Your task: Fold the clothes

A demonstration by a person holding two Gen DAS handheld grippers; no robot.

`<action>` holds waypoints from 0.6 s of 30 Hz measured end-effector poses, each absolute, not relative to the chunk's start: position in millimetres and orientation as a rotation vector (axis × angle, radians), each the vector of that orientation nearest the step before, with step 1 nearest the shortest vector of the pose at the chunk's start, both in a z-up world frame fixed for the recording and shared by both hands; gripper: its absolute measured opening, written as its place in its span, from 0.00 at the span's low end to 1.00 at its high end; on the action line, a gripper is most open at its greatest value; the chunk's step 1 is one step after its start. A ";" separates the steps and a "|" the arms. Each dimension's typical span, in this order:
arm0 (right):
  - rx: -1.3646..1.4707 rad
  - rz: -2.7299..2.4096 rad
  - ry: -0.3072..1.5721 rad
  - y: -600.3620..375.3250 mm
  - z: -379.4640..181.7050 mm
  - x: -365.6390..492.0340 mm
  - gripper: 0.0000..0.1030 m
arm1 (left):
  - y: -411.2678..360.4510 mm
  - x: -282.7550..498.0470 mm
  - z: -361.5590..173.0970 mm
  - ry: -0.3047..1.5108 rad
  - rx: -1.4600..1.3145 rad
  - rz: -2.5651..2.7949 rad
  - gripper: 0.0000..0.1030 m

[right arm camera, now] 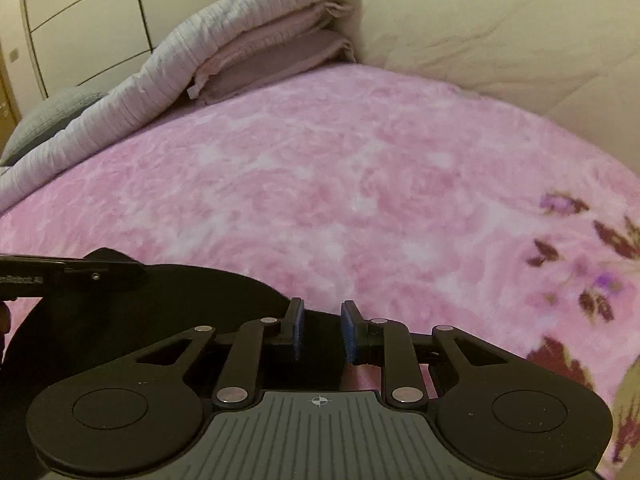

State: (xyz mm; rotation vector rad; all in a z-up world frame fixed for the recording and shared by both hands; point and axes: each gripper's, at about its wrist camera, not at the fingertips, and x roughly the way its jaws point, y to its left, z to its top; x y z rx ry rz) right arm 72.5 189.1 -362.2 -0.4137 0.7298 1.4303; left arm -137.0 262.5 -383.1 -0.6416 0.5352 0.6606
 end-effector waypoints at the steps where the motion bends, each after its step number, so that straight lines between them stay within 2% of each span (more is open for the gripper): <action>1: -0.403 1.429 0.750 190.2 -364.0 77.0 0.23 | 260.6 -142.6 -378.3 0.530 -0.640 0.674 0.12; 4: -0.287 1.401 0.864 183.3 -349.1 98.4 0.23 | 255.2 -159.4 -364.2 0.516 -0.634 0.713 0.10; 12: -0.067 1.399 0.692 62.2 -279.9 87.0 0.23 | 190.7 -232.9 -326.8 0.426 -0.613 0.751 0.09; 18: -0.172 1.410 0.643 11.7 -304.2 15.1 0.23 | 117.8 -234.8 -347.6 0.463 -0.606 0.738 0.09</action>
